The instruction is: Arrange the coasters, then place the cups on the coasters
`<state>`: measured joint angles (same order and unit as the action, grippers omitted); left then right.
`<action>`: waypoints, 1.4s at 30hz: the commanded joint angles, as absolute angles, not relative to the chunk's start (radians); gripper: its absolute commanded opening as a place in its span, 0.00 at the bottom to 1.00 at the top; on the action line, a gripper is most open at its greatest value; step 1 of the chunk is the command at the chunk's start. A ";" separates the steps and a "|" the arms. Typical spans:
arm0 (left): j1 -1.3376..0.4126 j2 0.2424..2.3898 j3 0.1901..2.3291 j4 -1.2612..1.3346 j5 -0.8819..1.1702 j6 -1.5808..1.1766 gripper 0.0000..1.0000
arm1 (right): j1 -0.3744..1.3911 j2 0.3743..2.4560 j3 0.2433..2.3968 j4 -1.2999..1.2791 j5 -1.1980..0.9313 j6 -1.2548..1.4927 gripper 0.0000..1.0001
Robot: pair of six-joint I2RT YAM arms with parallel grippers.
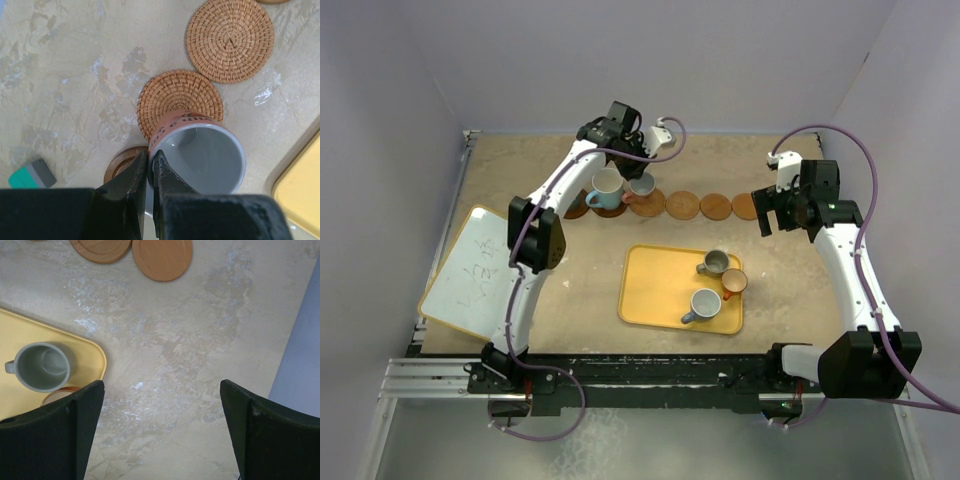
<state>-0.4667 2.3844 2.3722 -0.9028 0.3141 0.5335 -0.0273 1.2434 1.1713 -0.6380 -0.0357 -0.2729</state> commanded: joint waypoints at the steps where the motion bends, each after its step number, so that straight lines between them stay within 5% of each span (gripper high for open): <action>1: -0.465 2.382 2.445 -0.822 0.369 0.476 0.03 | -0.032 1.234 1.173 -0.626 -0.018 -0.280 1.00; 34: -0.460 2.459 2.461 -0.802 0.310 0.452 0.03 | -0.032 1.244 1.173 -0.618 -0.018 -0.289 1.00; 42: -0.460 2.469 2.464 -0.805 0.307 0.453 0.15 | -0.032 1.244 1.174 -0.617 -0.018 -0.290 1.00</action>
<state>-0.4667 2.4683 2.4077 -0.8383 0.3054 0.4629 -0.0273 1.2434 1.1713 -0.6373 -0.0353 -0.2806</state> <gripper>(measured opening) 0.134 0.998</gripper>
